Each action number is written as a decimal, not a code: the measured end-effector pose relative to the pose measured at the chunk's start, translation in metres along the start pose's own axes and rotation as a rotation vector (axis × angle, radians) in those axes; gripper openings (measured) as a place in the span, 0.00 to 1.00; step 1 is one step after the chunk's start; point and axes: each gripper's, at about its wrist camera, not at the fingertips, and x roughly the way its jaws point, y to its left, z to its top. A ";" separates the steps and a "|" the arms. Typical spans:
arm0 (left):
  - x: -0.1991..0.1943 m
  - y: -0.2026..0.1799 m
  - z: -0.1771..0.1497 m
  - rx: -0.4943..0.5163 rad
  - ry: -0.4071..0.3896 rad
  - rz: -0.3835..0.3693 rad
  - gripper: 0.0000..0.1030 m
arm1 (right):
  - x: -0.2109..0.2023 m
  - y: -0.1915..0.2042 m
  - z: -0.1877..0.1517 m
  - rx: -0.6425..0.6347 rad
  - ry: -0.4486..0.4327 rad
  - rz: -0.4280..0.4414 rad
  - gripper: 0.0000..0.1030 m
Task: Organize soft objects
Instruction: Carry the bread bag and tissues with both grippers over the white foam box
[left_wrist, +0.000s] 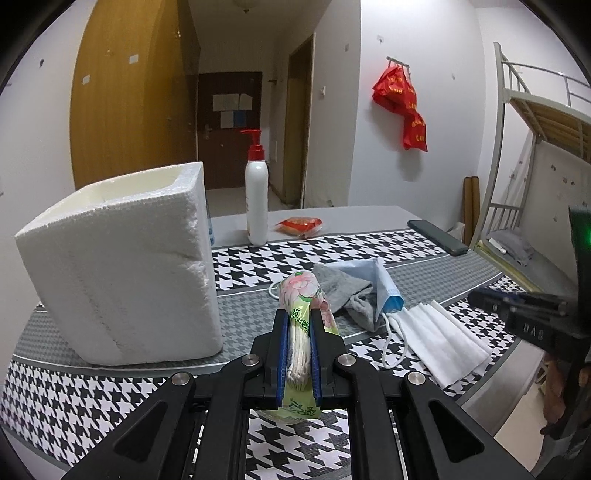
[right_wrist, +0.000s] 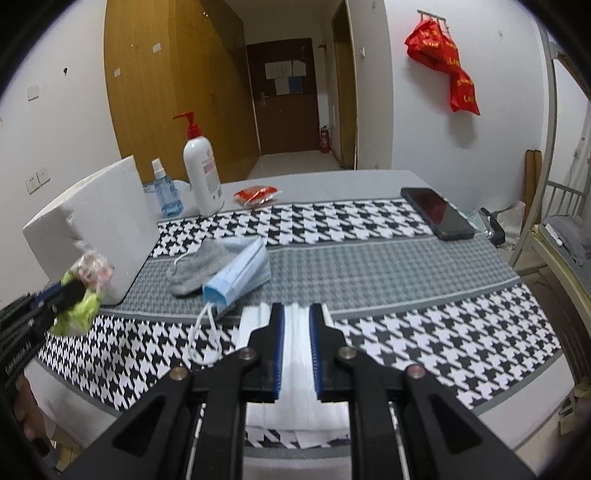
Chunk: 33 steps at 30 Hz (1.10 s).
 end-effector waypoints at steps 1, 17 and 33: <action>0.000 0.000 -0.001 -0.002 0.001 -0.001 0.11 | 0.002 0.000 -0.004 0.000 0.013 0.000 0.23; 0.003 0.004 -0.006 -0.008 0.021 -0.010 0.11 | 0.036 0.015 -0.032 -0.054 0.132 -0.032 0.57; 0.009 0.006 -0.009 -0.012 0.037 -0.024 0.11 | 0.045 0.021 -0.031 -0.077 0.167 -0.071 0.51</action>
